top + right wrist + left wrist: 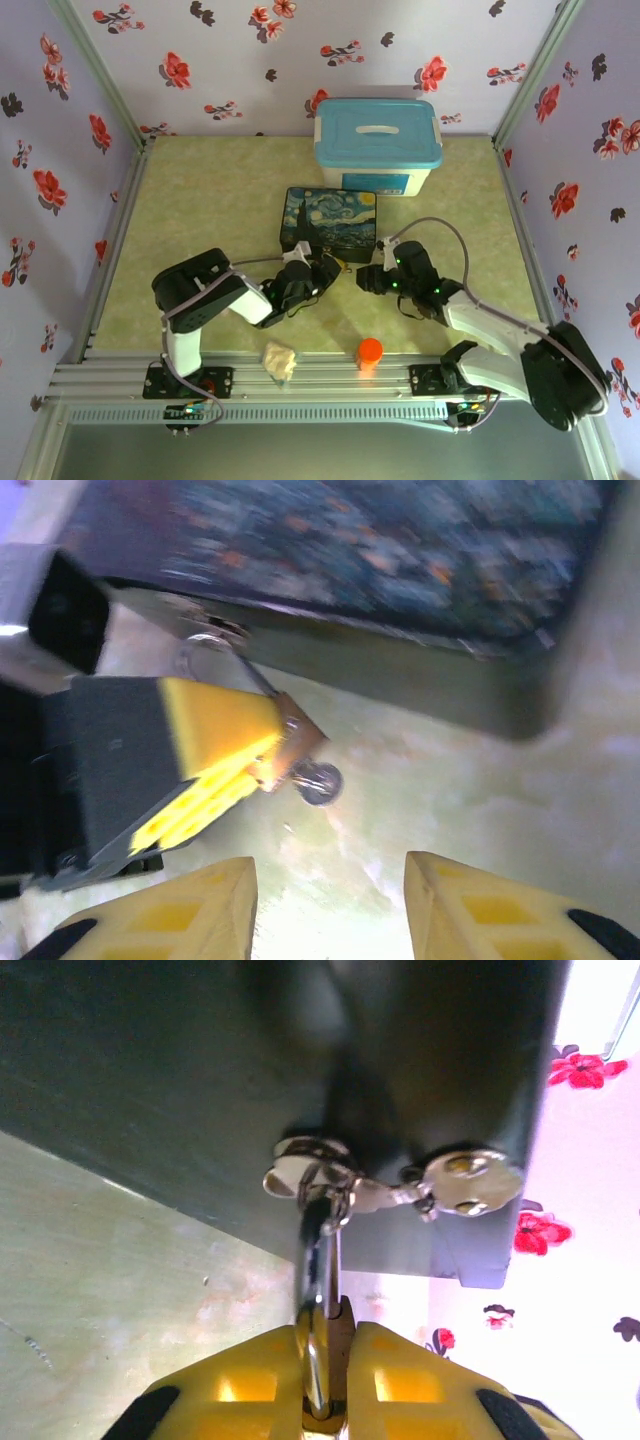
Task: Unlock the padlock with the key
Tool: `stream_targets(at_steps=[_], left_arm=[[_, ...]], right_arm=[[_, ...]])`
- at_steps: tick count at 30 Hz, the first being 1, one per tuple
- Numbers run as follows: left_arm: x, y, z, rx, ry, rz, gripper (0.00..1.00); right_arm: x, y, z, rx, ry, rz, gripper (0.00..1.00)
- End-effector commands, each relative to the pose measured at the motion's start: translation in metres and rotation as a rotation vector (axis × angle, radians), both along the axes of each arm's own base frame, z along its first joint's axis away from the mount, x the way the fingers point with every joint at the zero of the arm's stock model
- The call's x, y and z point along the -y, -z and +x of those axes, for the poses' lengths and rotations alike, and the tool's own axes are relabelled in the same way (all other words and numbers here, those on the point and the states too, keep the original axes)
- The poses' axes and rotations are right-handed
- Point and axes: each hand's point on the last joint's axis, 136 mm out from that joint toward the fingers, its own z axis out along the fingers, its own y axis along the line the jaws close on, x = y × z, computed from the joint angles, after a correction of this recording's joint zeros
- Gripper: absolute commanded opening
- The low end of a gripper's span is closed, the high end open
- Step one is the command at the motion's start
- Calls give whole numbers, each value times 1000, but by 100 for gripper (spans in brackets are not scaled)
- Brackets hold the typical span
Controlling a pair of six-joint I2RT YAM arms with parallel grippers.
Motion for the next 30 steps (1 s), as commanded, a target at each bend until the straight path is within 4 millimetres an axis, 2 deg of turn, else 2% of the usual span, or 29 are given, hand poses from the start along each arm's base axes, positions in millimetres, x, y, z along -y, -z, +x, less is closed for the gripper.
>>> stream_targets(at_steps=[1, 3, 5, 10, 13, 18, 24, 30], left_arm=[[-5, -7, -3, 32, 31, 58, 0], [-7, -12, -2, 38, 30, 48, 0], [-6, -21, -1, 53, 32, 37, 0], [4, -32, -4, 64, 79, 13, 0], [3, -30, -3, 52, 80, -5, 0], [8, -40, -4, 57, 104, -35, 0], [9, -43, -7, 52, 116, -53, 0], [12, -41, -9, 38, 135, -56, 0]], right_arm=[[-5, -12, -3, 305, -153, -84, 41], [-4, -13, 0, 376, -147, -113, 41], [-5, -9, 2, 413, -165, -213, 40], [-26, 5, -2, 491, -279, -371, 39], [-33, 15, 2, 452, -301, -398, 38], [-34, 32, 10, 412, -295, -459, 34], [-46, 34, 19, 449, -298, -480, 33], [-57, 32, 24, 468, -306, -458, 17]])
